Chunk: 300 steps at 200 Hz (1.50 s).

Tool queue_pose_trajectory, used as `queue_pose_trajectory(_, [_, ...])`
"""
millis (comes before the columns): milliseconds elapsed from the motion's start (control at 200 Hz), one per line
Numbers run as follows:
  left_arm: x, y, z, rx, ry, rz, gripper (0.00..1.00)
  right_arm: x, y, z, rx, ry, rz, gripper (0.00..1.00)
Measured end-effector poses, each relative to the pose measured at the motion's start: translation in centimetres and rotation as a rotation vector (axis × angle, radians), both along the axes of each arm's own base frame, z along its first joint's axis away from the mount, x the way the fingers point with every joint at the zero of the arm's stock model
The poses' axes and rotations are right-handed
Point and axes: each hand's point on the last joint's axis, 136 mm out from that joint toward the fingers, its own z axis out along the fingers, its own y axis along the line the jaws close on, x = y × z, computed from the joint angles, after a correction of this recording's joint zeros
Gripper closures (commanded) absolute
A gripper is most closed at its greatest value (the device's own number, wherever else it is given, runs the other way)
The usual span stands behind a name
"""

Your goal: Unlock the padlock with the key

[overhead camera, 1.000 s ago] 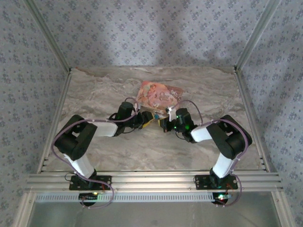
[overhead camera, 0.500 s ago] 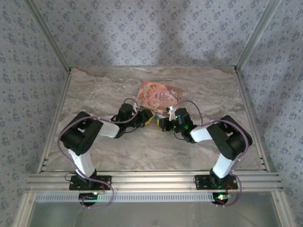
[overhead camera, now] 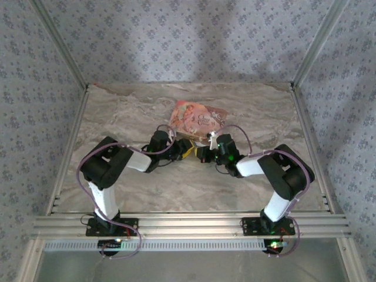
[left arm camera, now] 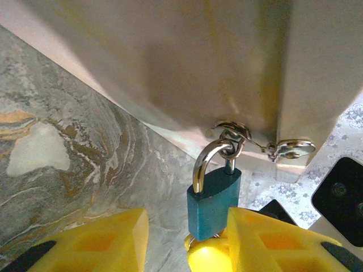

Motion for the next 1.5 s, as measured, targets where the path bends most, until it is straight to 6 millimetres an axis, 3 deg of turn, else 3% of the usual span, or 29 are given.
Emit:
queue_pose_trajectory(330, [0.7, -0.7, 0.4, -0.035, -0.001, 0.018, 0.59, 0.2, 0.2, 0.3, 0.009, 0.004, -0.004, 1.00])
queue_pose_trajectory(804, [1.4, -1.3, 0.7, -0.098, -0.002, 0.057, 0.85, 0.3, 0.2, 0.4, 0.020, 0.020, -0.016, 1.00])
queue_pose_trajectory(1074, [1.5, -1.3, 1.0, -0.104, -0.011, 0.060, 0.91, 0.2, -0.2, 1.1, 0.035, 0.020, -0.015, 0.72])
queue_pose_trajectory(1499, [1.6, -1.2, 0.9, -0.093, -0.003, 0.067, 0.98, 0.1, -3.6, 5.7, -0.023, -0.145, -0.051, 0.53])
